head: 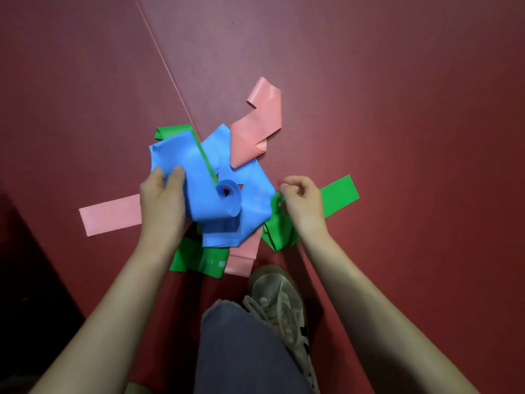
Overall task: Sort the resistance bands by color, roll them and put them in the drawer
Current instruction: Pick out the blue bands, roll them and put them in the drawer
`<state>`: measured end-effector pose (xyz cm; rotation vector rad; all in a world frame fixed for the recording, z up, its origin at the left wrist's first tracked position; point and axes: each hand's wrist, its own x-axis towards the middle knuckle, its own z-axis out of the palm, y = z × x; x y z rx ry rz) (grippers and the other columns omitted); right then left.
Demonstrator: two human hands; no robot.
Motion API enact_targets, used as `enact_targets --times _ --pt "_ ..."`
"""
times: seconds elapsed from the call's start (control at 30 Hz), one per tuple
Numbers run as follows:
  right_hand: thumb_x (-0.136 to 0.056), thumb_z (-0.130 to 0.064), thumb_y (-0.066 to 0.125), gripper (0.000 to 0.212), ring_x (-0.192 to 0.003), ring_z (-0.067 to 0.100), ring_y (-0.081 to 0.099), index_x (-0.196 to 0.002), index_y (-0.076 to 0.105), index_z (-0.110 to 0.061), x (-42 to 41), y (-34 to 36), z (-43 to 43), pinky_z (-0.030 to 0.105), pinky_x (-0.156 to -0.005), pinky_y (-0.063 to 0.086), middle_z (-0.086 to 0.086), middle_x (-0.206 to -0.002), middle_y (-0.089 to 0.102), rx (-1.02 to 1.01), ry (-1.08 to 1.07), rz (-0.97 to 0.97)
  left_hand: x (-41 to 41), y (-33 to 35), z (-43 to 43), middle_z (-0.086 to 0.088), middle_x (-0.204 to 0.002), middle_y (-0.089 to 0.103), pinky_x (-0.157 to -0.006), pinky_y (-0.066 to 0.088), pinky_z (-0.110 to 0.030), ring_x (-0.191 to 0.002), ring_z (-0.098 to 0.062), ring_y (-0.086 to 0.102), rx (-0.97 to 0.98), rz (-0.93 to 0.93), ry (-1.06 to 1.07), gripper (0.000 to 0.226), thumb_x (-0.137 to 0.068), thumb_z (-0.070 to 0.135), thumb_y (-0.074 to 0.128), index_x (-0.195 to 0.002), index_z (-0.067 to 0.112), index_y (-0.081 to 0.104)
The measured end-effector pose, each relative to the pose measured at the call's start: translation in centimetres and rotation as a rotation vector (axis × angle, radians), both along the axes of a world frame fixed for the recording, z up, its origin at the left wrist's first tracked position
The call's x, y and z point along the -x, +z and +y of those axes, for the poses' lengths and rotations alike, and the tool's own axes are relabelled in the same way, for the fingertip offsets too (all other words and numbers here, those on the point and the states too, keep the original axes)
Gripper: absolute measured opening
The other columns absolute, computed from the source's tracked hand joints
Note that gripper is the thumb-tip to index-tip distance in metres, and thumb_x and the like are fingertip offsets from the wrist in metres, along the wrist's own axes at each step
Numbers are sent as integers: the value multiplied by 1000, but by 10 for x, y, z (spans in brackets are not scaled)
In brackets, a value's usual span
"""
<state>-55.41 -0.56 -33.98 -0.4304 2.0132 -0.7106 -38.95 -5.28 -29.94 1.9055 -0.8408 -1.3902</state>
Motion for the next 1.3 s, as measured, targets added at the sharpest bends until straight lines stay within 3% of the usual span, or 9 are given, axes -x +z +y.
enact_targets --times 0.1,0.23,0.37,0.43,0.53,0.67,0.9,1.1,1.3 --pt "-81 -22 62 11 -63 13 44 -86 53 -17 -12 -4 3 30 -70 38 -4 -64 44 -111 152 -39 -5 3 -2 -7 -78 44 -44 37 -10 -44 4 41 -11 -17 -21 14 -90 5 41 -79 10 46" --pt "-76 -41 64 55 -96 21 50 -118 46 -11 -21 -8 2 40 -89 42 5 -100 51 -189 257 37 -11 -2 2 -12 -76 46 -56 34 -27 -67 -17 43 -37 -73 -89 18 -79 14 46 -75 -4 50" --pt "-77 -48 59 69 -123 30 40 -133 34 -16 -31 -5 -3 43 -103 33 11 -132 41 -269 315 186 -7 -4 5 -4 -60 47 -52 30 -26 -57 -14 40 -42 -68 -141 21 -79 12 45 -66 -4 45" --pt "-79 -40 57 52 -118 33 43 -123 44 -16 -31 -6 -8 42 -99 35 12 -125 45 -286 310 223 -4 -3 4 13 -46 44 -46 30 -21 -46 -3 35 -25 -82 -140 28 -85 7 44 -58 14 41" --pt "-80 -27 53 20 -106 32 48 -94 58 -14 -30 -5 -13 41 -94 38 13 -109 50 -208 264 243 0 -5 1 10 -64 50 -52 36 -19 -52 1 42 -17 -47 -125 26 -88 10 44 -65 21 47" --pt "-63 -21 46 14 -67 16 38 -49 43 -23 -35 13 -18 33 -67 34 1 -64 43 74 -116 -153 5 -13 -3 7 -70 52 -54 39 -17 -58 2 47 -15 -31 -152 25 -89 10 45 -67 23 51" --pt "-62 -15 36 17 -46 15 52 -71 48 -7 -21 48 -21 25 -54 47 2 -48 56 256 -297 -807 21 -13 -10 10 -55 48 -48 34 -15 -55 -1 44 -49 -21 -147 33 -88 5 46 -58 19 42" --pt "-85 -24 53 20 -45 13 50 -89 54 -5 -23 63 -20 20 -49 47 8 -56 53 151 -9 -661 33 -12 -10 -9 -69 52 -58 35 -27 -68 -17 46 -137 48 -269 29 -89 10 47 -60 16 46" --pt "-85 -10 58 12 -65 18 53 -78 63 -2 -16 64 -19 25 -57 43 10 -67 58 113 73 -369 41 -4 -5 13 -40 53 -39 34 -8 -37 4 45 -161 178 -226 30 -88 5 45 -61 17 46"
